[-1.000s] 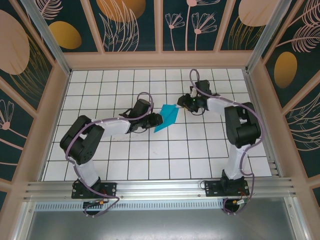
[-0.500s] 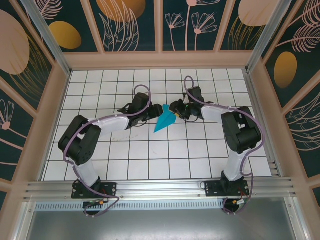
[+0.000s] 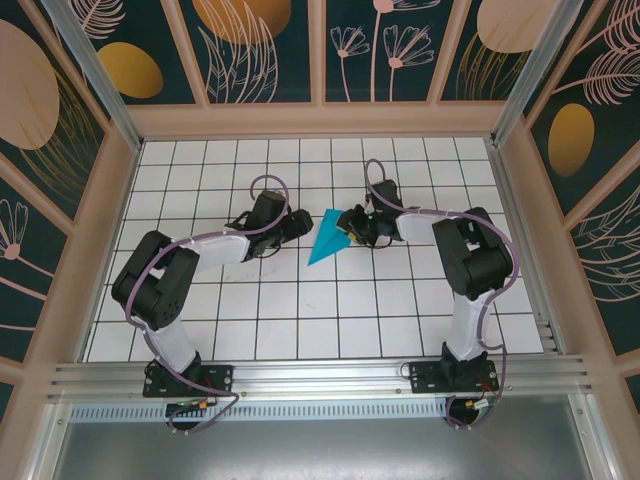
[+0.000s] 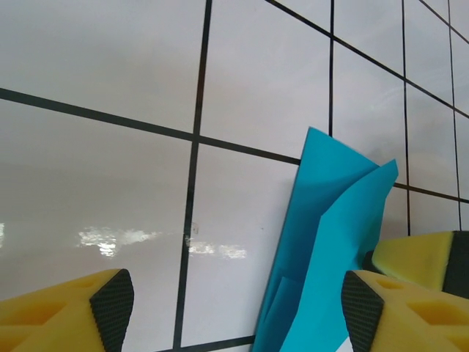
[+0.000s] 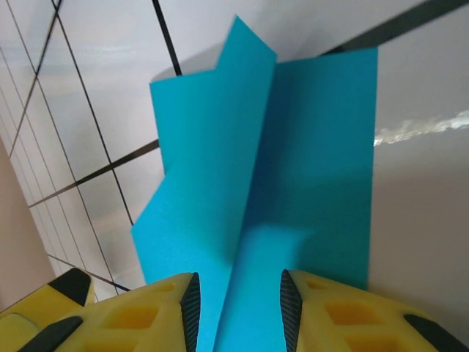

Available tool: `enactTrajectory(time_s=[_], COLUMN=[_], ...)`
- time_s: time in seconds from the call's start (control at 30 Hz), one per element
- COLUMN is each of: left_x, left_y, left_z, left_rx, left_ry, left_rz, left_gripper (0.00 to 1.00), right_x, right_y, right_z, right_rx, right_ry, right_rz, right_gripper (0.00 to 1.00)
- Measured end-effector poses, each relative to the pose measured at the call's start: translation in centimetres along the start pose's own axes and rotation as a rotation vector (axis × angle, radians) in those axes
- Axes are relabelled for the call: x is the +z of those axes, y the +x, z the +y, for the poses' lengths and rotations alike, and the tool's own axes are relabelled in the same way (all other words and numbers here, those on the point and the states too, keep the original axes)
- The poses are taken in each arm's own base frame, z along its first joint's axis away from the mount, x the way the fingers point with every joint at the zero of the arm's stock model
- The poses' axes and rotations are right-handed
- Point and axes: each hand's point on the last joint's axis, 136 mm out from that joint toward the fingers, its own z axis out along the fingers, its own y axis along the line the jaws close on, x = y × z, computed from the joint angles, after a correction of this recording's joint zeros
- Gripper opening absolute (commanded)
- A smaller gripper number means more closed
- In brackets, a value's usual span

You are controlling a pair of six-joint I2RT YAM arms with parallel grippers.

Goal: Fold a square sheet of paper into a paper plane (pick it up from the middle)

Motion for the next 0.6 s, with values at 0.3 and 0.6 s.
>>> enactTrajectory(time_s=[0.3,0.6], left_x=[-0.4,-2.2], left_y=[-0.9,-2.4], left_z=[0.5,-0.2], left_rx=[-0.015,-0.003], left_ry=[-0.005,0.027], left_rz=[-0.031,-0.077], left_gripper=[0.9,0.99], right_x=[0.9,1.1], right_y=[0.7,0.6], right_z=[0.4,2.9], right_rx=[-0.006,-0.055], right_ry=[-0.04,-0.148], right_rz=[0.039,0.039], right_gripper=[0.33,0.26])
